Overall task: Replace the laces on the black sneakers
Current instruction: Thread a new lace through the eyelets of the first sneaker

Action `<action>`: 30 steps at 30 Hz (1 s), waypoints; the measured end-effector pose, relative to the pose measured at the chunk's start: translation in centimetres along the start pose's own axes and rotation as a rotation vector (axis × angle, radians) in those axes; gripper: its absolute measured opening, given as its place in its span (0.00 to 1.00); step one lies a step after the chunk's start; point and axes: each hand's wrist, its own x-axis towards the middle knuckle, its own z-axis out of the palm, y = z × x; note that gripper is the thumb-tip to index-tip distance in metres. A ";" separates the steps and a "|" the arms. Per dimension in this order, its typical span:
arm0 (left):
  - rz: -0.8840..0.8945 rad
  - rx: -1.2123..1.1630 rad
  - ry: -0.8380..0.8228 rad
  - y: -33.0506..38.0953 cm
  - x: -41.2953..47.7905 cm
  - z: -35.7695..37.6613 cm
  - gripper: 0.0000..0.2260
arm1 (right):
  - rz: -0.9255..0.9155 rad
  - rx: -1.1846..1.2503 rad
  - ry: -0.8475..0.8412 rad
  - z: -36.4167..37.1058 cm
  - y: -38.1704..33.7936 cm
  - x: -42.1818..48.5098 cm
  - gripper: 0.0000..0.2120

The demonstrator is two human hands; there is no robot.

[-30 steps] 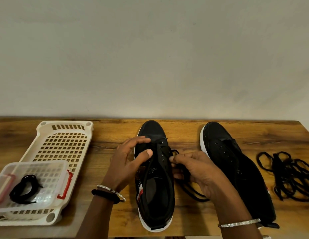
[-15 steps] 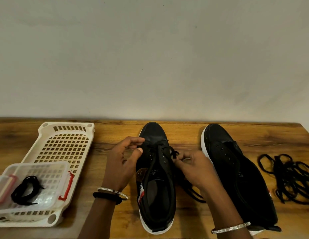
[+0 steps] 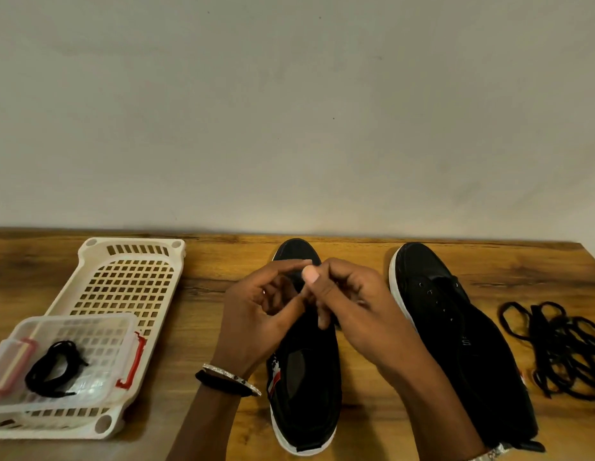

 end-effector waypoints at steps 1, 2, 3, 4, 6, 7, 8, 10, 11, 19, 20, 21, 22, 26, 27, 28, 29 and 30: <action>0.026 0.018 -0.011 0.0 0.0 0.2 0.11 | -0.014 -0.045 -0.012 0.2 0.1 0.0 0.14; 0.037 0.040 -0.007 -0.2 0.0 0.3 0.09 | -0.021 -0.076 -0.013 0.2 0.2 0.1 0.13; 0.027 0.057 0.010 -0.4 0.0 0.3 0.08 | -0.014 -0.080 -0.015 0.0 0.2 0.0 0.14; 0.003 0.062 0.036 -0.6 0.0 0.3 0.07 | 0.003 -0.057 -0.019 -0.3 0.2 -0.1 0.15; -0.062 0.102 0.121 -1.2 -0.1 0.2 0.04 | 0.054 0.040 -0.004 -1.4 0.1 -0.5 0.16; -0.106 0.151 0.175 -1.4 -0.1 0.1 0.02 | 0.083 0.107 0.024 -2.0 -0.2 -0.7 0.17; -0.162 0.196 0.224 -1.6 -0.1 0.0 0.01 | 0.106 0.178 0.066 -2.7 -0.2 -0.9 0.17; -0.289 0.226 0.288 -1.9 -0.3 0.2 0.03 | 0.131 0.338 0.177 -4.1 -0.3 -1.1 0.16; -0.353 0.218 0.305 -2.0 -0.4 0.4 0.04 | 0.127 0.443 0.233 -4.9 -0.2 -1.1 0.15; -0.691 -0.031 0.385 -2.9 -0.8 1.2 0.04 | -0.125 1.217 0.274 -9.9 2.1 -1.6 0.17; -0.721 -0.062 0.385 -2.9 -0.8 1.2 0.05 | -0.155 1.295 0.241 -10.4 2.5 -1.6 0.16; -0.745 -0.095 0.381 -2.9 -0.8 1.1 0.05 | -0.175 1.346 0.237 -10.7 2.7 -1.7 0.16; -0.761 -0.124 0.373 -2.8 -0.8 1.0 0.06 | -0.186 1.372 0.260 -10.9 2.8 -1.7 0.17; -0.618 -0.129 0.298 -1.7 -0.5 0.7 0.13 | -0.144 1.306 0.414 -9.5 2.1 -1.5 0.18; -0.533 -0.120 0.264 -1.2 -0.4 0.7 0.13 | -0.110 1.273 0.421 -8.7 1.7 -1.3 0.18; -0.444 -0.122 0.222 -0.6 -0.2 0.8 0.13 | -0.070 1.232 0.410 -7.8 1.4 -1.1 0.17; -0.363 -0.136 0.173 0.0 -0.1 1.0 0.12 | -0.024 1.172 0.390 -6.8 1.1 -0.9 0.16; -0.292 -0.145 0.121 0.6 -0.1 1.3 0.12 | 0.029 1.081 0.366 -5.8 0.7 -0.7 0.16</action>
